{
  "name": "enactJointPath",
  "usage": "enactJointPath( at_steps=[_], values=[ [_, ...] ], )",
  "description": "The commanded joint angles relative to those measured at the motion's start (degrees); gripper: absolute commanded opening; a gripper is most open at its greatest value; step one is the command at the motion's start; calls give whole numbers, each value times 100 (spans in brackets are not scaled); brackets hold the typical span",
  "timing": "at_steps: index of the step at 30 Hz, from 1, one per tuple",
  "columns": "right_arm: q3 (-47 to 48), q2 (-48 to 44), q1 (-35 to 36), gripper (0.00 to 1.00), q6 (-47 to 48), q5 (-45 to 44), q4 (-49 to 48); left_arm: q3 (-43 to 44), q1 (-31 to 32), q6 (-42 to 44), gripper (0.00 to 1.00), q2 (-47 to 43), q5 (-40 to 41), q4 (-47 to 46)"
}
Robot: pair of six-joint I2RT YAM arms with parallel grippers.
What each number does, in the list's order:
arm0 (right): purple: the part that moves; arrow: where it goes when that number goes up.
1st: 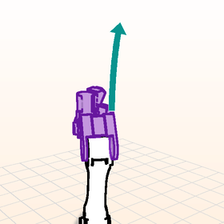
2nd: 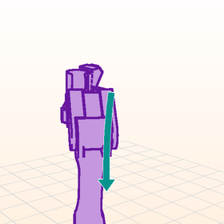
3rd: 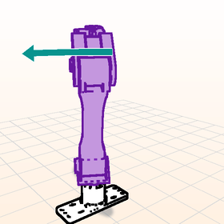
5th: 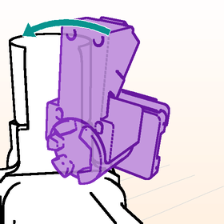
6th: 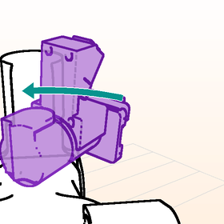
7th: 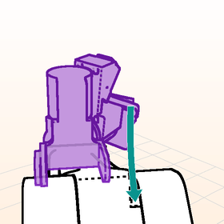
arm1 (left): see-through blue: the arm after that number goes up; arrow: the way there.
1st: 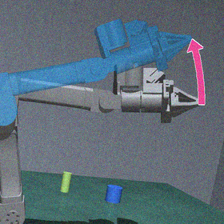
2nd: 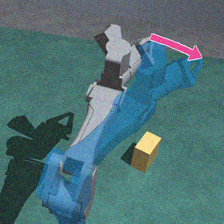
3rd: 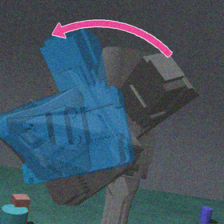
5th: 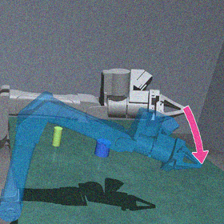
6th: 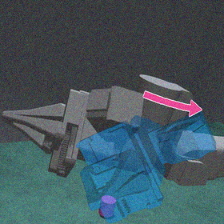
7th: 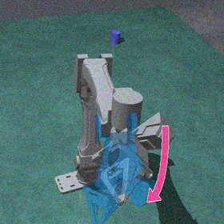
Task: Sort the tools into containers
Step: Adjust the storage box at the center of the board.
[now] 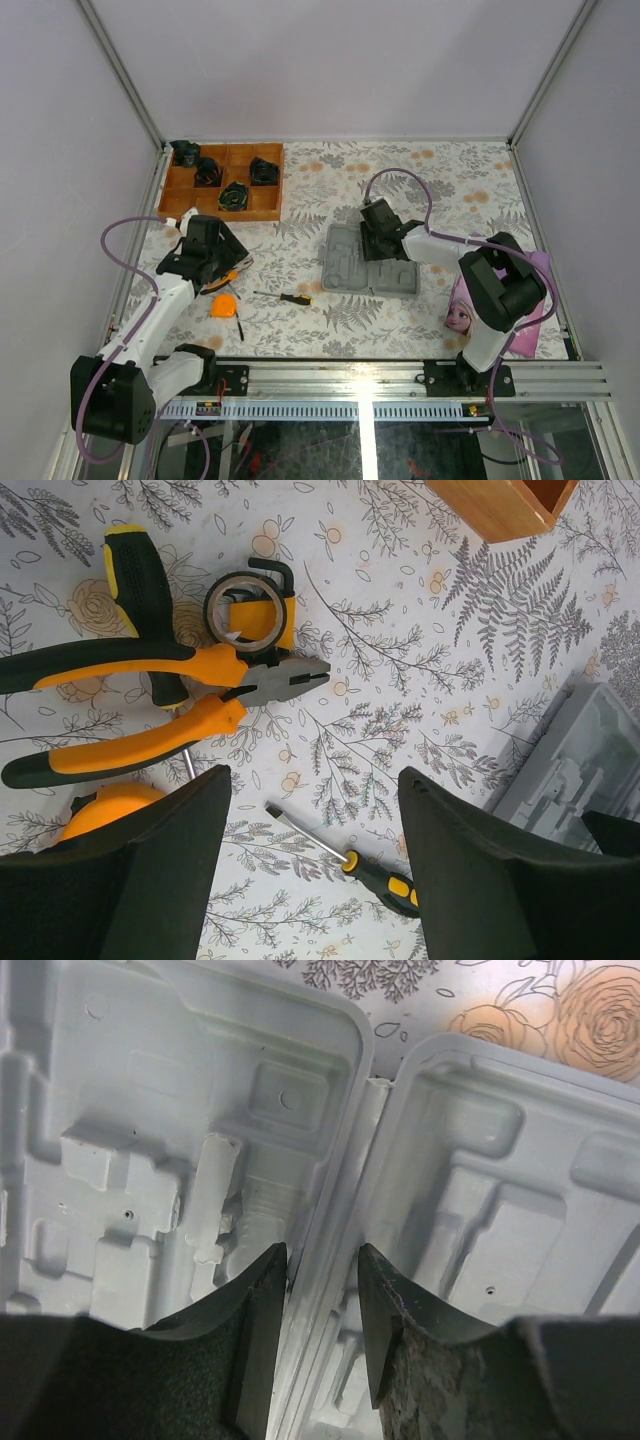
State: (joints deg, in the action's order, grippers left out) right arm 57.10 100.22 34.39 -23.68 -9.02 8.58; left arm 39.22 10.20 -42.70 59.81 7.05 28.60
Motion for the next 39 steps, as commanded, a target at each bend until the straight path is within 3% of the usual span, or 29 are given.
enactJointPath(
  at_steps=[1, 10, 15, 21, 39],
  values=[
    [192, -352, 32, 41, 338, -420, 220, 35, -94, 75, 67, -143, 14, 145],
    [151, -469, 28, 38, 763, 1, 108, 59, -162, 126, 67, -192, -14, 180],
    [179, -469, 24, 51, 515, -334, 209, 59, -198, 156, 67, -216, -24, 212],
    [251, -258, 24, 54, 233, -339, 253, 66, -236, 183, 67, -218, -36, 220],
    [478, 37, 24, 31, 870, -35, 221, 52, -349, 251, 67, -280, -158, 243]
  ],
)
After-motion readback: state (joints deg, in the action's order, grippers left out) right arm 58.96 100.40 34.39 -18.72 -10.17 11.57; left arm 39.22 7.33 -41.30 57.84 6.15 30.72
